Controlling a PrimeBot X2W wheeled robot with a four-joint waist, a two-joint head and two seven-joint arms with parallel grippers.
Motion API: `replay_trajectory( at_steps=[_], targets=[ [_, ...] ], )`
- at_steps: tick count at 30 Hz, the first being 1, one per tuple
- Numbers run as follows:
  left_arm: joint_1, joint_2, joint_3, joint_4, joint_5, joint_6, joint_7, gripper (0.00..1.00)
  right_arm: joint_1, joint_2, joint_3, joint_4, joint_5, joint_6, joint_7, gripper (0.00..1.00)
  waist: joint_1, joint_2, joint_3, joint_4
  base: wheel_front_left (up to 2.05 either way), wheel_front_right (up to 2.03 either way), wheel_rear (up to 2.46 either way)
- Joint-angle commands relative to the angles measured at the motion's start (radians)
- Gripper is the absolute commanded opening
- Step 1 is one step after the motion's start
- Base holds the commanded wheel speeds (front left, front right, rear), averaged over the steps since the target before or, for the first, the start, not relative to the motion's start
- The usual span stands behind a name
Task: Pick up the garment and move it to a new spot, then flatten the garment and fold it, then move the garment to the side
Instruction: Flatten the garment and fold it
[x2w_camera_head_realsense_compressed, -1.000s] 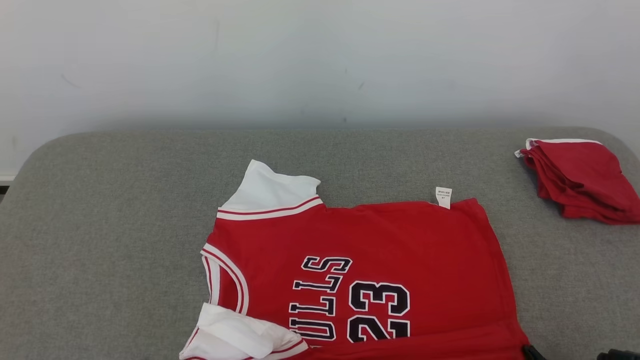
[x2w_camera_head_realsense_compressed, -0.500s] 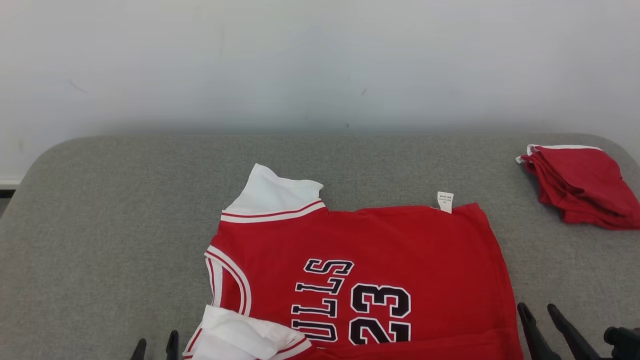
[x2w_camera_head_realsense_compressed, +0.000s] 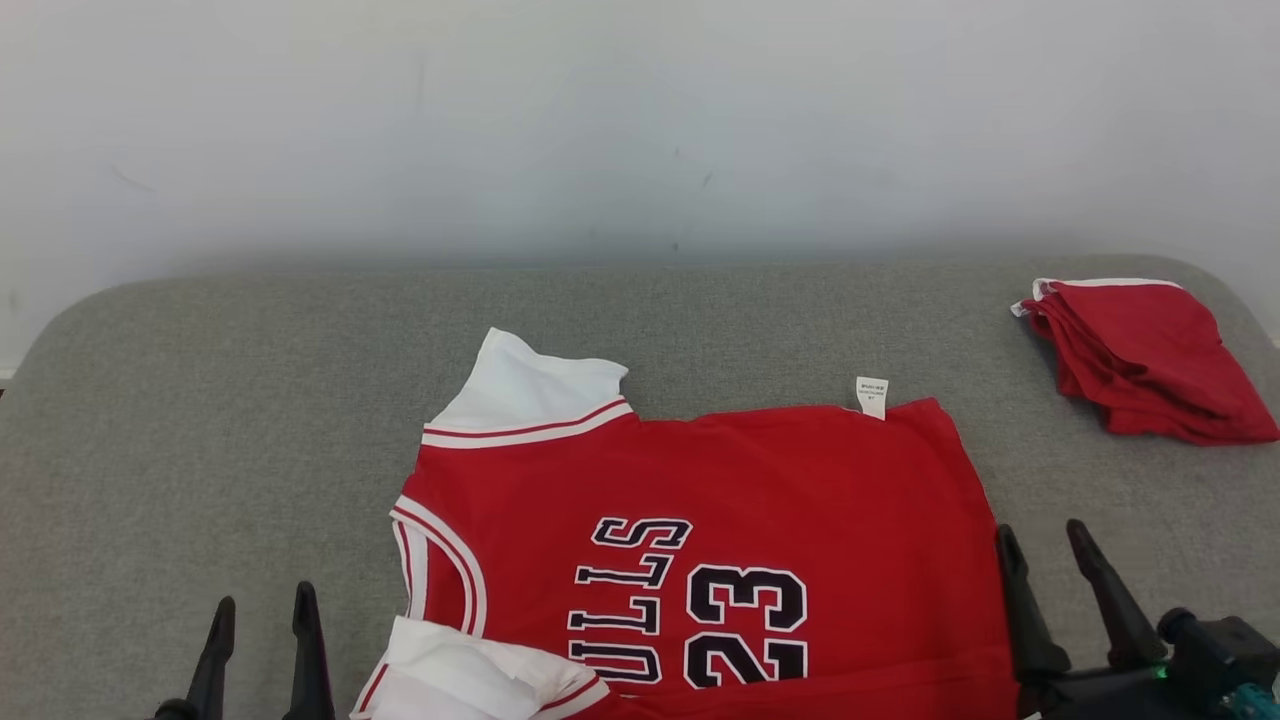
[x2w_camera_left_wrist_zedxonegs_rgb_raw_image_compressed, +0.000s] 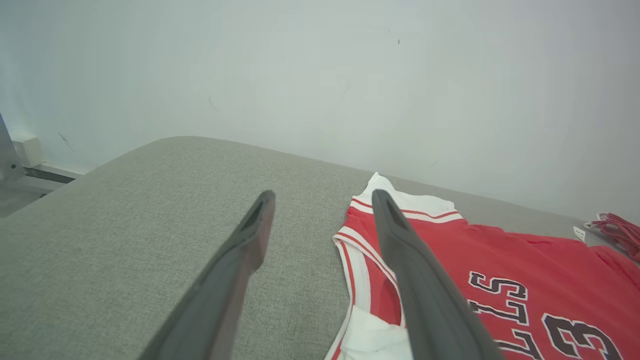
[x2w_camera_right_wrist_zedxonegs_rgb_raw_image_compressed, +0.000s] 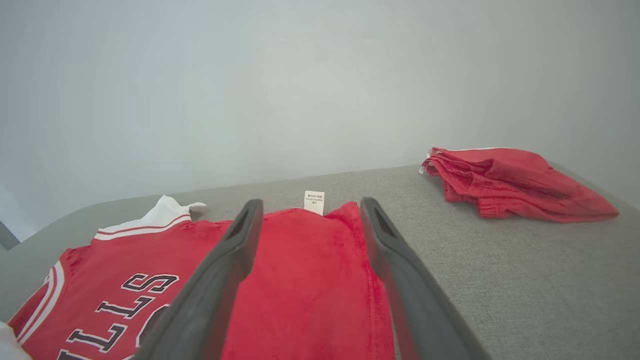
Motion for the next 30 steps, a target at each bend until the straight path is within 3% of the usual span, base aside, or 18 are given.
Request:
replay_trajectory(
  at_steps=[1, 10, 19, 30],
  targets=[
    [0.020, -0.019, 0.018, 0.001, 0.037, -0.012, -0.003, 1.00, 0.005, 0.032, -0.003, -0.017, -0.052, 0.000, -0.005, 1.00, 0.0000, 0.0000, 0.004, -0.005, 0.00, 0.00, 0.00],
    [0.037, -0.058, 0.055, 0.040, 0.156, -0.041, -0.003, 1.00, 0.057, 0.146, -0.044, -0.055, -0.179, 0.000, -0.006, 1.00, 0.0000, 0.0000, 0.009, -0.004, 0.00, 0.00, 0.00],
    [0.020, -0.070, 0.086, 0.092, 0.175, -0.060, -0.003, 1.00, 0.054, 0.158, -0.043, -0.039, -0.214, 0.000, -0.006, 1.00, 0.0000, 0.0000, 0.014, -0.007, 0.00, 0.00, 0.00],
    [-0.038, -0.072, 0.095, 0.121, 0.181, -0.066, -0.003, 1.00, 0.014, 0.167, -0.034, -0.030, -0.238, 0.000, -0.006, 1.00, 0.0000, 0.0000, 0.040, -0.059, 0.00, 0.00, 0.00]
  ],
)
